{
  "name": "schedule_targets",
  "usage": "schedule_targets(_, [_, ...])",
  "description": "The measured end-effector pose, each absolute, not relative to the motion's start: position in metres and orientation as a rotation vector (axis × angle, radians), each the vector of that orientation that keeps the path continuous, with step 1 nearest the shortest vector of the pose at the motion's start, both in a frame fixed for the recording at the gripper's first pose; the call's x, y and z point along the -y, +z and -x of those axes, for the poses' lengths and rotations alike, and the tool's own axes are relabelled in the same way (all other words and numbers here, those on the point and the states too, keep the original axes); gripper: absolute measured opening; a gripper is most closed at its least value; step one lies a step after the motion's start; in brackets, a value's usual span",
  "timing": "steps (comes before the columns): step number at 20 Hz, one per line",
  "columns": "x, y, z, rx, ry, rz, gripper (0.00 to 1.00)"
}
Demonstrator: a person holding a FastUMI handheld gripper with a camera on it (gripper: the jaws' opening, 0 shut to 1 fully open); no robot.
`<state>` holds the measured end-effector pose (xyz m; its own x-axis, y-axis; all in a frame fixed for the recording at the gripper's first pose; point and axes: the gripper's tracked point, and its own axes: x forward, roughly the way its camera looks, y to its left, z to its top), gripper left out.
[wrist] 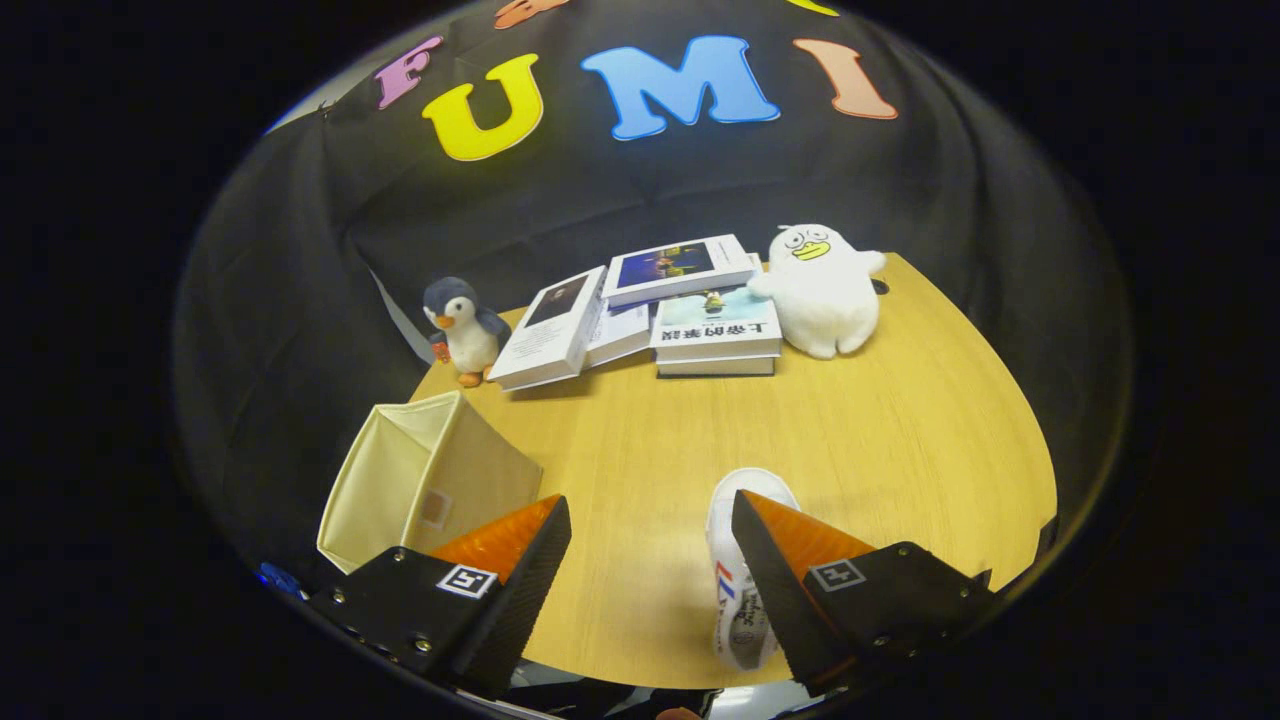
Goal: Open the storage box then place both shoes into the box .Put the left shoe in first, then the right shoe, with the right side of both shoes facing outward in a uniform manner.
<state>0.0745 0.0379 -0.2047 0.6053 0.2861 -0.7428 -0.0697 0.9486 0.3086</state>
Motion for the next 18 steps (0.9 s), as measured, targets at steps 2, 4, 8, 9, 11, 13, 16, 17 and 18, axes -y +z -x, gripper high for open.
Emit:
schedule_targets(2, [-0.019,-0.218,-0.07,-0.921,0.184,-0.252,0.98])
schedule_targets(4, [-0.002,-0.231,-0.066,-0.942,0.16,-0.24,0.98])
schedule_targets(8, [0.023,-0.255,-0.059,-0.982,0.135,-0.207,0.98])
schedule_targets(9, [0.027,-0.261,-0.058,-0.99,0.133,-0.199,0.98])
schedule_targets(11, [0.034,-0.274,-0.056,-1.013,0.131,-0.172,0.98])
schedule_targets(13, [0.039,-0.287,-0.051,-1.04,0.134,-0.138,0.98])
schedule_targets(16, [0.043,-0.313,-0.046,-1.09,0.143,-0.091,0.98])
schedule_targets(17, [0.043,-0.318,-0.044,-1.103,0.146,-0.084,0.98])
schedule_targets(18, [0.044,-0.325,-0.043,-1.117,0.148,-0.075,0.98])
